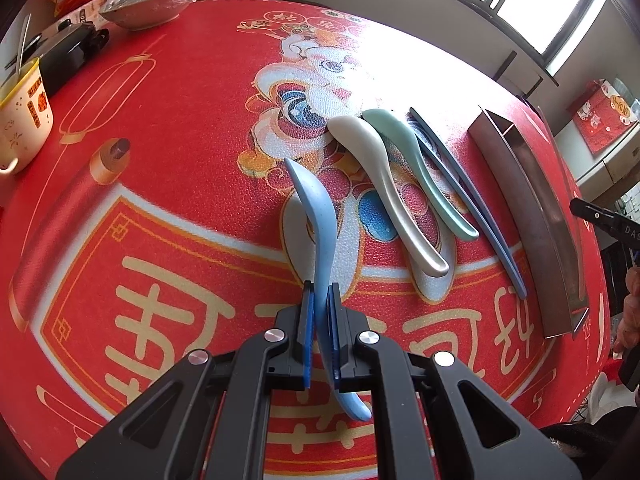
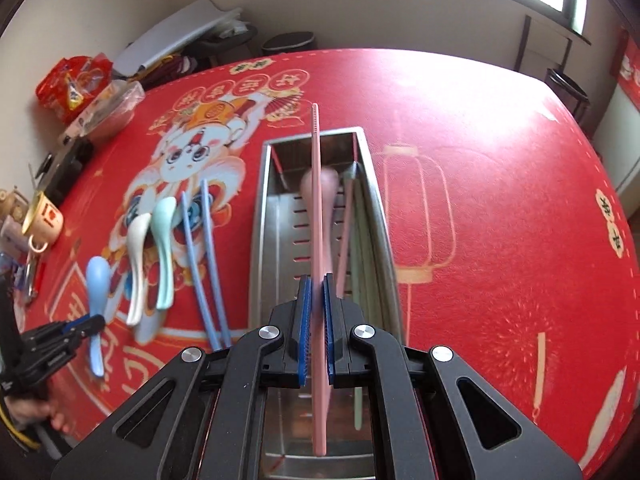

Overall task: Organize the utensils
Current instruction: 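Lower the pink chopstick into the caddy and open the right tool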

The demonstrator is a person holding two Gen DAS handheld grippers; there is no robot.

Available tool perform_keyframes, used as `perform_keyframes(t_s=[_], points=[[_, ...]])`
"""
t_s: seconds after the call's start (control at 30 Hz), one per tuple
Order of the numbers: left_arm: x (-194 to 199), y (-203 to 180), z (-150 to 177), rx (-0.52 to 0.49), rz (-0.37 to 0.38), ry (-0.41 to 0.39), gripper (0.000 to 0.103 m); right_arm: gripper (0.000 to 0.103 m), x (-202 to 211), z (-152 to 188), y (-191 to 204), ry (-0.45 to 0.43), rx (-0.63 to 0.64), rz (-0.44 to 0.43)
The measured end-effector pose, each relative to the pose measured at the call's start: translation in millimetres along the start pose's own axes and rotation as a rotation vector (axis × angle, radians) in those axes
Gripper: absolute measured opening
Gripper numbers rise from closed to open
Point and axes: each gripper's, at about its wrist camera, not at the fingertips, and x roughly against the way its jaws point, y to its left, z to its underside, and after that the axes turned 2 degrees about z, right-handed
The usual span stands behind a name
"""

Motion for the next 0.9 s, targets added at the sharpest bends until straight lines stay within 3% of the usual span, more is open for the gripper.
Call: perform_keyframes(t_s=[0.5,0.9], points=[[0.3,0.1,-0.1,0.002,0.002,-0.002,0.008,0.006,-31.8,15.0,-6.7,0.138,-0.094,-0.005],[0.9,-2.1,-1.2,0.002,-0.007,0.006,0.007,0.008,-31.0,18.3,-11.8,0.14,-0.127,-0.022]])
